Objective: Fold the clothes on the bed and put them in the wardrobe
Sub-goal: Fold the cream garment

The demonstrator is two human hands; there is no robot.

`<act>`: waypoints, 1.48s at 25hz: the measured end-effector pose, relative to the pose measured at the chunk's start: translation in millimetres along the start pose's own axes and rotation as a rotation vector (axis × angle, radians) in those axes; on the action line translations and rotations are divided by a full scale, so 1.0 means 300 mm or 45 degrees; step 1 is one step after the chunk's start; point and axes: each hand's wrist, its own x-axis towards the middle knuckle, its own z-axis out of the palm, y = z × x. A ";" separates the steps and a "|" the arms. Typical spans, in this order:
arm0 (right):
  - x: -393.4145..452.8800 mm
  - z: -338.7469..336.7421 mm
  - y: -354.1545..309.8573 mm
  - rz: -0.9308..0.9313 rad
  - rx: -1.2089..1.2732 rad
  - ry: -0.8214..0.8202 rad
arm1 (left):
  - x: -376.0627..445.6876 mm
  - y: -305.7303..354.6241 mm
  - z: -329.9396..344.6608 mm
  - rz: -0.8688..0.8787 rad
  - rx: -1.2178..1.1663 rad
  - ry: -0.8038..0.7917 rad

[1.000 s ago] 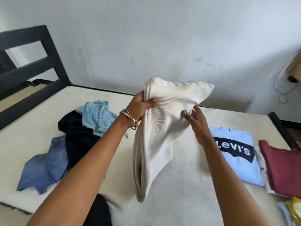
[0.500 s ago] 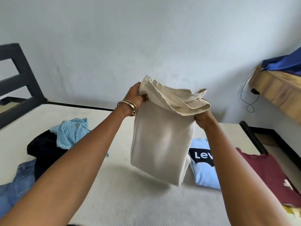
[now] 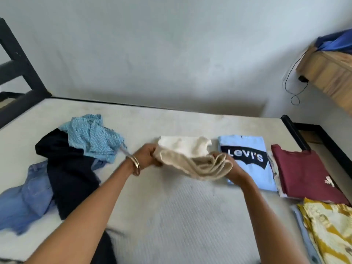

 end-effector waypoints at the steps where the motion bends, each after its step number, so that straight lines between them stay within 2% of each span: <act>1: -0.068 0.079 0.081 0.118 -0.036 -0.107 | -0.081 -0.120 0.066 -0.155 0.032 -0.051; 3: -0.205 0.233 0.224 0.368 -0.043 -0.302 | -0.248 -0.319 0.207 -0.434 0.058 -0.118; 4: -0.269 0.296 0.268 0.470 -0.017 -0.363 | -0.315 -0.402 0.268 -0.501 0.124 -0.137; 7: -0.375 0.385 0.330 0.676 0.077 -0.380 | -0.423 -0.553 0.378 -0.382 0.478 -0.221; 9: -0.387 0.397 0.349 0.688 0.091 -0.357 | -0.443 -0.569 0.395 -0.257 0.703 -0.285; 11: -0.394 0.397 0.367 0.623 -0.131 -0.423 | -0.464 -0.574 0.396 -0.203 0.995 -0.397; 13: -0.400 0.389 0.365 0.599 -0.574 -0.714 | -0.487 -0.560 0.406 -0.199 1.328 -0.587; 15: -0.377 0.369 0.343 0.640 -0.711 -0.830 | -0.481 -0.536 0.409 -0.261 1.434 -0.688; 16: -0.355 0.360 0.322 0.662 -0.706 -0.771 | -0.463 -0.519 0.408 -0.269 1.423 -0.690; 18: -0.322 0.368 0.325 0.734 -0.556 -0.484 | -0.419 -0.491 0.406 -0.336 1.279 -0.592; 19: -0.319 0.381 0.328 0.774 -0.476 -0.308 | -0.400 -0.487 0.415 -0.401 1.147 -0.422; 21: -0.343 0.434 0.338 0.948 -0.340 -0.041 | -0.389 -0.484 0.452 -0.610 0.913 0.081; 22: -0.362 0.467 0.337 1.066 -0.253 0.040 | -0.388 -0.487 0.475 -0.781 0.808 0.281; 23: -0.379 0.499 0.327 1.154 -0.160 0.103 | -0.390 -0.487 0.492 -0.988 0.659 0.398; 25: -0.395 0.543 0.323 1.236 0.018 0.248 | -0.396 -0.481 0.509 -1.286 0.328 0.442; 27: -0.382 0.548 0.332 1.342 0.262 0.399 | -0.397 -0.473 0.502 -1.315 0.263 0.465; 29: -0.378 0.532 0.342 1.402 0.518 0.437 | -0.399 -0.459 0.500 -1.298 0.288 0.506; 34: -0.404 0.477 0.311 1.316 0.859 0.350 | -0.429 -0.423 0.528 -1.358 -0.009 0.408; 37: -0.438 0.459 0.319 1.284 0.860 0.240 | -0.443 -0.431 0.522 -1.331 -0.078 0.361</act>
